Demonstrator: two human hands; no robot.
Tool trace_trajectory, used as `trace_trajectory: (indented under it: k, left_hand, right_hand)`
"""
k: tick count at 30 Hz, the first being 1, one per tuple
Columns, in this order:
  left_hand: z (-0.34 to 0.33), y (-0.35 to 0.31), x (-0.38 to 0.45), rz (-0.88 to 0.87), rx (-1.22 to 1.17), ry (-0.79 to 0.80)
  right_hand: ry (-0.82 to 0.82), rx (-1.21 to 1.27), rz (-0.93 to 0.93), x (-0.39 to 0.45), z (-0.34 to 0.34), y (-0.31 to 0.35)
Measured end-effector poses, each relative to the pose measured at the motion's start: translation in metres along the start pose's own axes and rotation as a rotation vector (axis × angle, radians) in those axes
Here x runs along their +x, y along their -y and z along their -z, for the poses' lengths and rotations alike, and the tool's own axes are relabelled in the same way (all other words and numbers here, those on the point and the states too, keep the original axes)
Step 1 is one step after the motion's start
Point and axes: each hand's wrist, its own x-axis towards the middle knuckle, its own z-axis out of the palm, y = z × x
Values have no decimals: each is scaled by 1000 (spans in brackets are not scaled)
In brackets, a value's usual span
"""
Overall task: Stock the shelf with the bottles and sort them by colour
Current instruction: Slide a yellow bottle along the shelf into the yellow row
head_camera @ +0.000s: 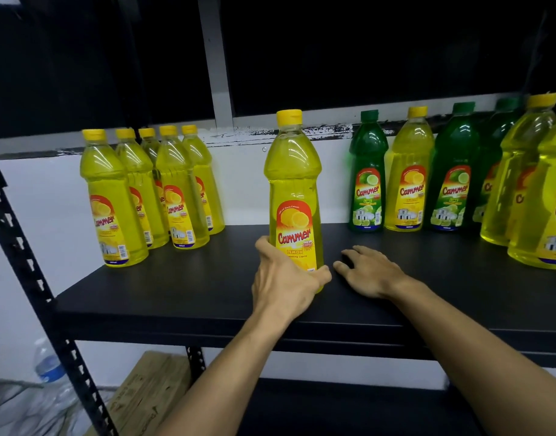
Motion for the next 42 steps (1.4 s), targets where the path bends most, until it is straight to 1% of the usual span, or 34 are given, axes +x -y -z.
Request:
trace_trajectory:
  k: [6,9,13,15,18,21,26,30,42]
  left_hand:
    - [30,30,21,50,-68,-46]
    - [54,50,35,85,-81,-41]
    - [87,72,49,114,-54,-48]
    - [103,84,57,128,-2,-63]
    - [121,104,71,162,50,-100]
    - [134,120,85,192,55,-146]
    - [141,136,99,214,-11,-177]
    - [140,138,107,242,-12,-178]
    - [135,146,123,232,-35,-178]
  right_hand:
    - [4,31,-22,3,0,-2]
    - [17,22,-37,4,1,3]
    - [-19,14,-74,8,-1,17]
    - [-42,39,-49,11,-6,28]
    - [-30,71,8,14,-13,41]
    - [-15,-3,40,16,-19,43]
    - [-22,-30,42,15,-20,43]
    - [-17,-38,40,15,-21,44]
    - [-17,-51,44,15,-23,42]
